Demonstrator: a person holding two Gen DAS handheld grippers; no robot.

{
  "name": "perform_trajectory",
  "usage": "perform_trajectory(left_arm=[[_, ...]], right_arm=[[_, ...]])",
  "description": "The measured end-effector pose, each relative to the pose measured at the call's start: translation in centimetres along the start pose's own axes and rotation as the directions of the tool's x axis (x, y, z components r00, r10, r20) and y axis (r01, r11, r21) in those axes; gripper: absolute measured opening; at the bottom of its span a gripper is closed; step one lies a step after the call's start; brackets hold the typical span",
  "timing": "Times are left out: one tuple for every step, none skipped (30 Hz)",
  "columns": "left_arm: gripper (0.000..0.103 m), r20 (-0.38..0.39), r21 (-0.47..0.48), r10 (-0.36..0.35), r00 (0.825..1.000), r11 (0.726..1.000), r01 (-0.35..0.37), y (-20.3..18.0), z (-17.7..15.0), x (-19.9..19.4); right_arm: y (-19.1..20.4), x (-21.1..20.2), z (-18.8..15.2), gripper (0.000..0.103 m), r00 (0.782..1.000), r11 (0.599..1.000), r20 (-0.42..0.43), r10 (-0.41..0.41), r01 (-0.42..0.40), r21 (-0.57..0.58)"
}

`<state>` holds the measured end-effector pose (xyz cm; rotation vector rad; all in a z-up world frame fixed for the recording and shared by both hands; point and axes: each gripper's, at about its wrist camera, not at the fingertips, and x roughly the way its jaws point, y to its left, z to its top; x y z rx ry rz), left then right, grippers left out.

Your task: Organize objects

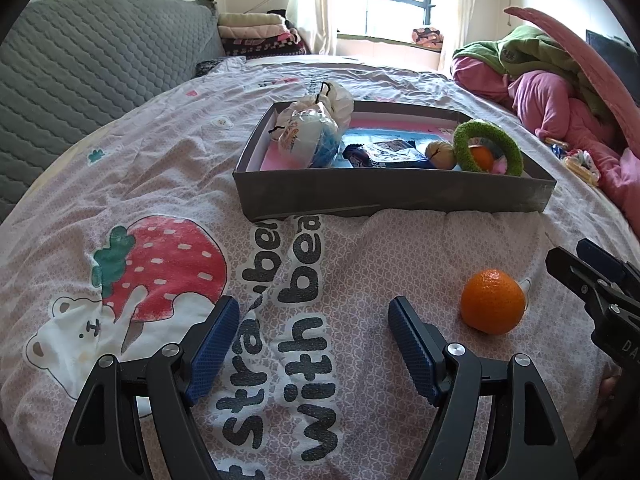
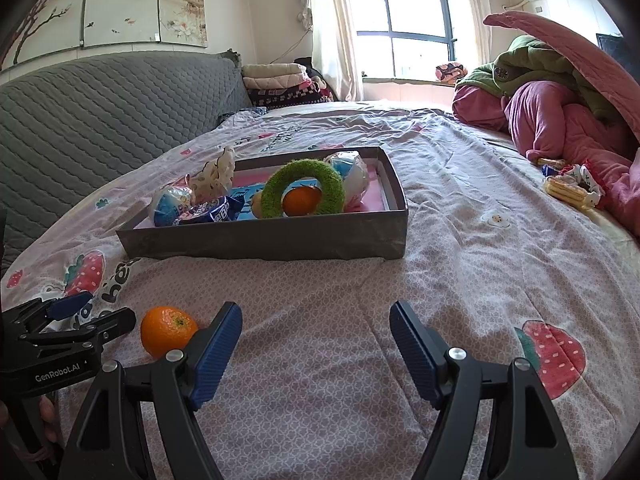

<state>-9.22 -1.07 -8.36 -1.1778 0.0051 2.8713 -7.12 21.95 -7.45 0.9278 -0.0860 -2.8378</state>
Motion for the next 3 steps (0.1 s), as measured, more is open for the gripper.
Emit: perform_trajectory(left_arm=[[0.078,0.002,0.002,-0.001,1.0,1.0,0.001,-0.01,-0.03,0.0],[0.078,0.003,0.003,-0.002,1.0,1.0,0.002,-0.02,-0.04,-0.01],[0.078,0.004,0.003,-0.001,1.0,1.0,0.001,0.01,-0.04,-0.01]], right_arm=[[-0.02,0.04,-0.01,0.076,1.0,1.0,-0.002,0.001,-0.001,0.001],[-0.06,0.06,-0.01,0.076,1.0,1.0,-0.002,0.0,0.0,0.003],[-0.12,0.08,0.0,0.076,1.0,1.0,-0.003,0.001,-0.001,0.004]])
